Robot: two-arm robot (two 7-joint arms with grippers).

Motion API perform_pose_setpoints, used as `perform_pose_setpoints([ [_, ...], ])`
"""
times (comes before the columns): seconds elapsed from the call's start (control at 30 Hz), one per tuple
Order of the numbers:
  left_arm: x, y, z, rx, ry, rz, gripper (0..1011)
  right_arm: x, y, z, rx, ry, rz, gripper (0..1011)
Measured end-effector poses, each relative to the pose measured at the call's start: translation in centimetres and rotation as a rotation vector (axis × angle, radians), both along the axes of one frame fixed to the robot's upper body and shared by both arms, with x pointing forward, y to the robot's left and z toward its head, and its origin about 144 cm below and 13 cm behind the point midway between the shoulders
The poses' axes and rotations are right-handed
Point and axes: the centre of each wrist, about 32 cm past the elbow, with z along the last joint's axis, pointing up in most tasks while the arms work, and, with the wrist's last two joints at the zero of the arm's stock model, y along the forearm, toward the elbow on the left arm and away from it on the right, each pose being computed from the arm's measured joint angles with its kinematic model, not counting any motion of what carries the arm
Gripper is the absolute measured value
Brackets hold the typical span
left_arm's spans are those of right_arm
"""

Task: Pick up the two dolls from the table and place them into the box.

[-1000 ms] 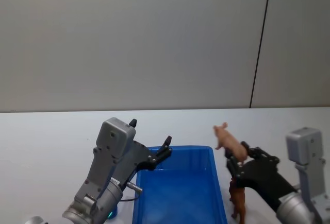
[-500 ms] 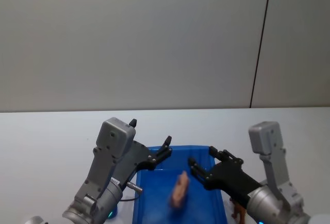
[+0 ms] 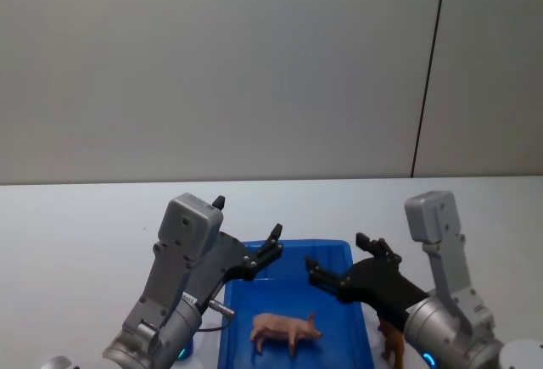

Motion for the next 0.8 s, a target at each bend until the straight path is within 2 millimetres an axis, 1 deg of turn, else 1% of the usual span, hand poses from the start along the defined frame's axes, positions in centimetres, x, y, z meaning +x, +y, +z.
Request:
perform_pose_setpoints([
  [0.23, 0.0, 0.0, 0.0, 0.0, 0.0, 0.0, 1001, -0.5, -0.4, 0.5, -0.007, -0.019, -0.046, 1001],
  [0.43, 0.0, 0.0, 0.0, 0.0, 0.0, 0.0, 1001, -1.4, -1.1, 0.9, -0.02, -0.029, -0.098, 1001],
  [0.8, 0.0, 0.0, 0.0, 0.0, 0.0, 0.0, 1001, -3.1, -2.3, 0.6, -0.054, -0.006, -0.17, 1001],
])
